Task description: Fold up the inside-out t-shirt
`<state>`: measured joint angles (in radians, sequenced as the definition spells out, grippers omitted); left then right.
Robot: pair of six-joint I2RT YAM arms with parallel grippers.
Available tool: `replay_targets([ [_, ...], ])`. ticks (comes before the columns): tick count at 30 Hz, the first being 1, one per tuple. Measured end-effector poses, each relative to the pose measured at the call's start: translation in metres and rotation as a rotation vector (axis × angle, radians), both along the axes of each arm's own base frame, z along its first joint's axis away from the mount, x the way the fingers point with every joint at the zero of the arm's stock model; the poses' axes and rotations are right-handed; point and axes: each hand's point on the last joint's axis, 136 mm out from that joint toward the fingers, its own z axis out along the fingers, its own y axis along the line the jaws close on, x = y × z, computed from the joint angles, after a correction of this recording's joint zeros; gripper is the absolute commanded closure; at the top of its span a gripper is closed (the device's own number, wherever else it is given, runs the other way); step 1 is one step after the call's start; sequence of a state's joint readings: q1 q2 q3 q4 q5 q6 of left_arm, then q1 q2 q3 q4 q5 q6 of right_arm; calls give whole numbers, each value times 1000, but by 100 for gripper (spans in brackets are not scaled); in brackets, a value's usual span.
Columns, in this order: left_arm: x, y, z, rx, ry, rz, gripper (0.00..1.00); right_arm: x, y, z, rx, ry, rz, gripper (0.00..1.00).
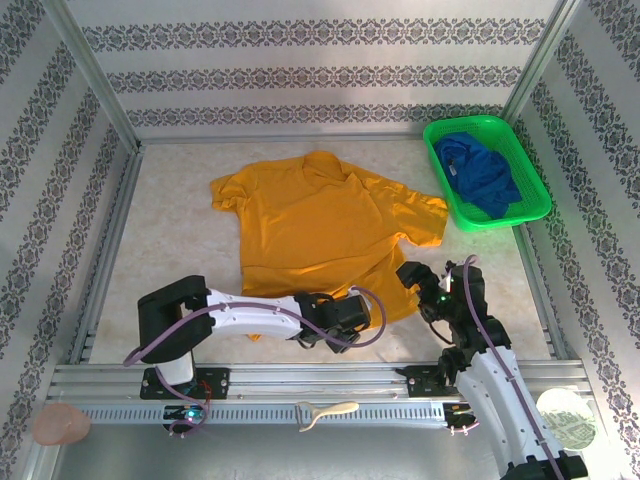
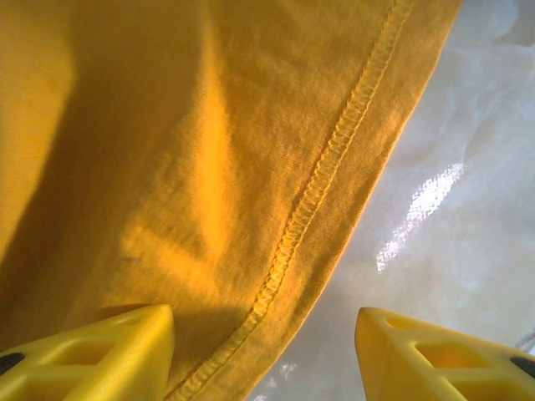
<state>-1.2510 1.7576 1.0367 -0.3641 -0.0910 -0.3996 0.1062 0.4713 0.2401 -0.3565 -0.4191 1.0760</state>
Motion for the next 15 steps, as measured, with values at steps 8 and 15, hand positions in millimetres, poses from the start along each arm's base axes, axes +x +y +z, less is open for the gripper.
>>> replay_targets([
  [8, -2, -7, -11, -9, 18, -14, 83, -2, -3, -4, 10, 45, -22, 2],
  [15, 0, -12, -12, -27, 16, -10, 100, -2, 2, 11, 42, 2, -5, 10],
])
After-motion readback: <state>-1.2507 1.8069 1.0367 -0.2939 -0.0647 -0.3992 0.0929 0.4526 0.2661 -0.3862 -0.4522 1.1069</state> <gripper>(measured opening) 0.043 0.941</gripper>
